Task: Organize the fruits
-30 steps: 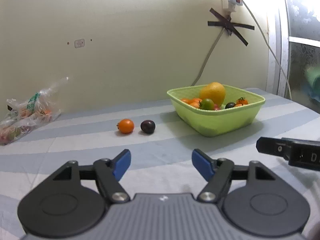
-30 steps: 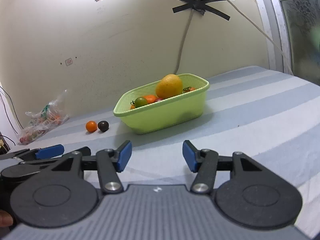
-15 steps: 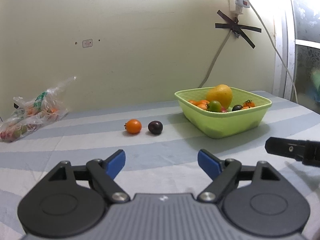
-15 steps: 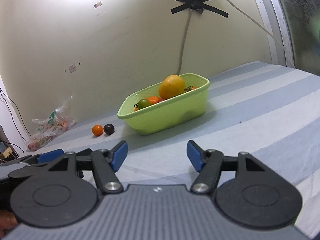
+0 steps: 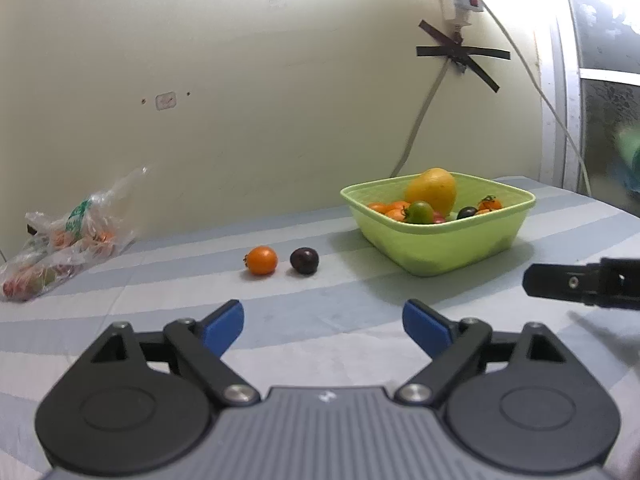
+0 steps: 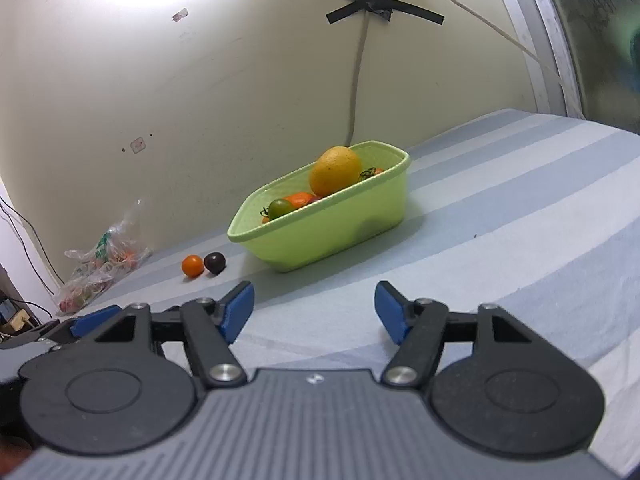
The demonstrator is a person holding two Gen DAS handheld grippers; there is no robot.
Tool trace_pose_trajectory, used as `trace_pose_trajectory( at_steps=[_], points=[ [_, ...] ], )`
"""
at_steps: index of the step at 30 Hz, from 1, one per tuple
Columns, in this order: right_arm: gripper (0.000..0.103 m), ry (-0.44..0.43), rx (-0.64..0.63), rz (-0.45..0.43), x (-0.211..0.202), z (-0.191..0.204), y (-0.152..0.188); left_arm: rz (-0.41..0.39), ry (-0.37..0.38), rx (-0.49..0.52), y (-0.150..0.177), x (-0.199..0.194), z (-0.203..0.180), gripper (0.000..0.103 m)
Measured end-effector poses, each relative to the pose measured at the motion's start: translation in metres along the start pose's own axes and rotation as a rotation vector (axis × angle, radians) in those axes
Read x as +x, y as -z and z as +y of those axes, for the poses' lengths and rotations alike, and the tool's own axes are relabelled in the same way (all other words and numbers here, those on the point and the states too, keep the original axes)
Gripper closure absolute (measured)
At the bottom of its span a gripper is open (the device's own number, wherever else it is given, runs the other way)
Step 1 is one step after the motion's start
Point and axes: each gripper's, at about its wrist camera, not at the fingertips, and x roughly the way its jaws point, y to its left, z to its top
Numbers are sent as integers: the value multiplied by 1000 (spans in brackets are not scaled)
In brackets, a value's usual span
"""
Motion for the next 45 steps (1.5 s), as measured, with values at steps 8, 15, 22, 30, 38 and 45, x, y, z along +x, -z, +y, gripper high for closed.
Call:
trace_pose_trajectory(
  at_steps=[8,15,22,30,38,45],
  points=[
    [31,-2,5,6,2,0,-1,3,5,19,-1,1,-3,8],
    [31,1,3,7,3,1,-1,18,-4,11,-1,3,-2,7],
    [30,-7,-5,19,6,3,-1,26,-6,15,-1,4,-2,5],
    [27,-21,-8,8,4,1,0,31,-13,19,-1,4,-3,5],
    [27,-21,-8,9,3,2,-1,31,-12,21,-1,4,-3,4],
    [27,-24,-6,14,4,2,-1,34,-6,24,-1,5,-3,4]
  ],
)
